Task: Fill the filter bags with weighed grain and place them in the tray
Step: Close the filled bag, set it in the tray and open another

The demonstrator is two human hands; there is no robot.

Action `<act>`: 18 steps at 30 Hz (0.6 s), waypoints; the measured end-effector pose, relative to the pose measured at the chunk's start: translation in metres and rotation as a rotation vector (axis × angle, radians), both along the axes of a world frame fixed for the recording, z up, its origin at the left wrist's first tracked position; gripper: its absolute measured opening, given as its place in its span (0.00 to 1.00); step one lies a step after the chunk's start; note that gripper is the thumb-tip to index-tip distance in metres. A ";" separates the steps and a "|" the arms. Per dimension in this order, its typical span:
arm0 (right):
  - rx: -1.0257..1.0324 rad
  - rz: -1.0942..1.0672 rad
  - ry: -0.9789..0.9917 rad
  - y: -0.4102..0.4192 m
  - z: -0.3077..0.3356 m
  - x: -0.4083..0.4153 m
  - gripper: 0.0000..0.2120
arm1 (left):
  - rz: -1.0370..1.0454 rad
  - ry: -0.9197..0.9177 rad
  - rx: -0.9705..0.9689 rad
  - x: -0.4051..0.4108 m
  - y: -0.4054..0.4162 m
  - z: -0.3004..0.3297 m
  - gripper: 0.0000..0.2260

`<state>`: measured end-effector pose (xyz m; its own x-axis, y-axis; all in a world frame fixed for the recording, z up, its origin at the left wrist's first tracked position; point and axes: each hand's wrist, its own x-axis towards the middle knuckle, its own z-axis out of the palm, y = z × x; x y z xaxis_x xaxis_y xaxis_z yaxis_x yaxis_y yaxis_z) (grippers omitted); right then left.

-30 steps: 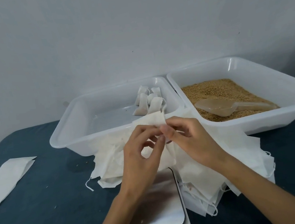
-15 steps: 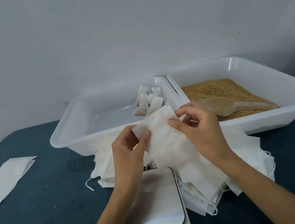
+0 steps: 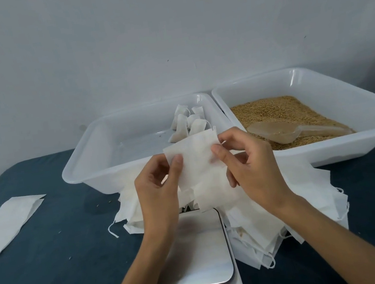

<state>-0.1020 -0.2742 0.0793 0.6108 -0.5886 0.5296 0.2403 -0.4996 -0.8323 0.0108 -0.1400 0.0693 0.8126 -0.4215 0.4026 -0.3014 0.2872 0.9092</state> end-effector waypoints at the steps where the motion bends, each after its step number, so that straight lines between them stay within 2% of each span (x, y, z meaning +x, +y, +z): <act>1: 0.017 -0.004 0.000 -0.001 0.000 0.000 0.05 | 0.008 0.016 -0.002 0.002 0.000 0.000 0.08; 8: 0.055 0.157 0.057 -0.004 -0.004 0.003 0.07 | 0.027 0.056 -0.011 -0.001 -0.006 -0.005 0.09; 13: 0.065 0.131 0.062 -0.005 -0.003 0.003 0.09 | 0.047 0.067 -0.029 -0.007 -0.016 -0.003 0.08; 18: 0.081 0.095 0.050 -0.010 0.002 0.001 0.19 | 0.056 0.093 -0.042 -0.013 -0.026 0.000 0.08</act>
<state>-0.1014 -0.2838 0.0809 0.6900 -0.5668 0.4502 0.2403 -0.4073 -0.8811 -0.0021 -0.1661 0.0697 0.8690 -0.3590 0.3404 -0.2328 0.3104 0.9217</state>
